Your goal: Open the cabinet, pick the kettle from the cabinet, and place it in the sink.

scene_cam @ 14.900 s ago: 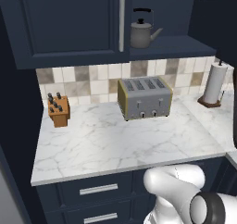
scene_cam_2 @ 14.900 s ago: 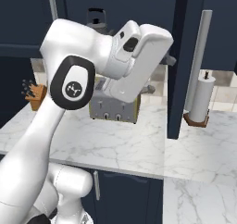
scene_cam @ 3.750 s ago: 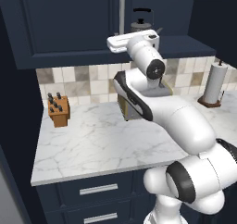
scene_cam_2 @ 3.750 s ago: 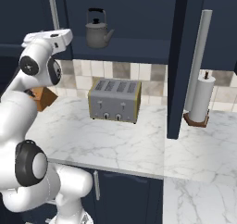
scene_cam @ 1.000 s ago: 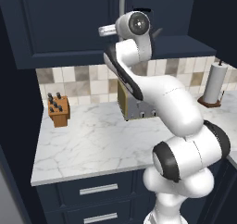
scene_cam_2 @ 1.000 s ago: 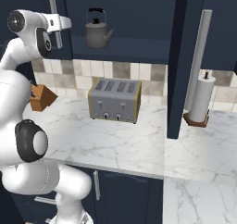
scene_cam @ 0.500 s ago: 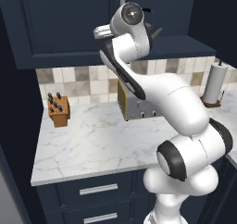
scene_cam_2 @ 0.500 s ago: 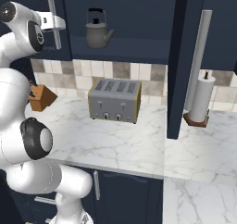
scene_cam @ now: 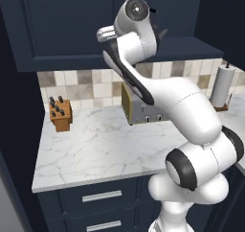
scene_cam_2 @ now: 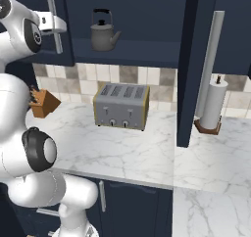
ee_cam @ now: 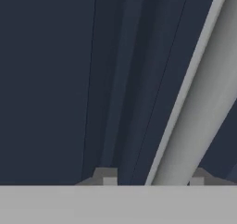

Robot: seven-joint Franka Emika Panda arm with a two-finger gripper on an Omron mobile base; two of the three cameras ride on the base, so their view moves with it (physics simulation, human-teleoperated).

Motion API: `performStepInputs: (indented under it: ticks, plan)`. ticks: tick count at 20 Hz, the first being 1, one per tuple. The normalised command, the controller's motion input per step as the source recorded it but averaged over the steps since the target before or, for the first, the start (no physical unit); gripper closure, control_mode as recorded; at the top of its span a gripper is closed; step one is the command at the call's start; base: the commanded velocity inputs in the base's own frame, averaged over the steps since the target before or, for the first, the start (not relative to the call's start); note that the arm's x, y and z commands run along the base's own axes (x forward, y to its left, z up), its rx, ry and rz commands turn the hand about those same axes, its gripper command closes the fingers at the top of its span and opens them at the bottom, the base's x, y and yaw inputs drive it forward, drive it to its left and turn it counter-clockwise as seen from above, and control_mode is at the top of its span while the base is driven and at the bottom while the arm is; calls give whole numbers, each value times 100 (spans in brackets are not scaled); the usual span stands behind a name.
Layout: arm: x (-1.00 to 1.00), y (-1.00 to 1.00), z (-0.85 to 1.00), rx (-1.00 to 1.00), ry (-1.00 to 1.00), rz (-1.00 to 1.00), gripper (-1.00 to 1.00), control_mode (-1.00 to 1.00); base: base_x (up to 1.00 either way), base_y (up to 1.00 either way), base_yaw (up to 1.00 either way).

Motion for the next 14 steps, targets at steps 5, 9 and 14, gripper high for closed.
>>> performStepInputs:
  ticks: [5,9,14]
  plan:
    - [-50,100,-64,0,-3,0,100,-100,0,0,0]
    - [-57,100,-64,0,-8,0,100,-100,0,0,0]
    - [-56,100,-67,0,-7,0,100,-100,0,0,0]
